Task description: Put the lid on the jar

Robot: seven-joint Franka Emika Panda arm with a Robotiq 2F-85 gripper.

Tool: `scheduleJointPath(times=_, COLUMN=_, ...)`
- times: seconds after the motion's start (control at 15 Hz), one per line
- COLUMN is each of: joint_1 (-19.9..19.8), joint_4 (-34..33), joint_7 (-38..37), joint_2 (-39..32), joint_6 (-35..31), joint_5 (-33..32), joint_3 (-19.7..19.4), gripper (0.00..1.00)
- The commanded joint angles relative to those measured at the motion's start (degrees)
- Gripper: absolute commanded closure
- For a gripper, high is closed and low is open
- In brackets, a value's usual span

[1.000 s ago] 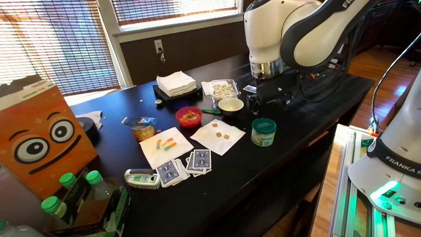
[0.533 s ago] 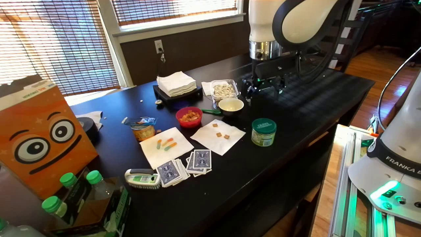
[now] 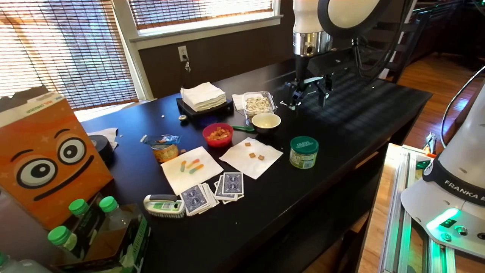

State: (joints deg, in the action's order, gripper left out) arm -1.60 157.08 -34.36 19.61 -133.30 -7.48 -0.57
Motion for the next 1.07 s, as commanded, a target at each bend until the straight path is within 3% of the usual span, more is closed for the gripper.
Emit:
scheduleJointPath(times=0.0, joint_1=-0.53, joint_4=0.41, joint_7=9.42, joint_2=5.32, joint_6=4.0, joint_5=4.43, joint_3=-0.34, gripper=0.0)
scheduleJointPath(times=0.27, joint_1=-0.6, joint_4=0.27, joint_7=14.46, joint_2=8.66, joint_6=10.62, joint_5=8.24, joint_3=-0.64, gripper=0.0)
scheduleJointPath(times=0.6, joint_1=-0.81, joint_4=0.22, joint_7=14.91, joint_2=13.31, joint_6=16.78, joint_5=7.99, joint_3=0.86, gripper=0.0)
scheduleJointPath(times=0.87, joint_1=0.05, joint_4=0.17, joint_7=14.31, joint_2=16.49, joint_6=19.07, joint_5=8.56, joint_3=2.6, gripper=0.0)
scheduleJointPath(times=1.0, joint_1=-1.11, joint_4=-0.01, joint_7=14.07, joint_2=14.24, joint_6=17.29, joint_5=7.17, joint_3=2.92, gripper=0.0)
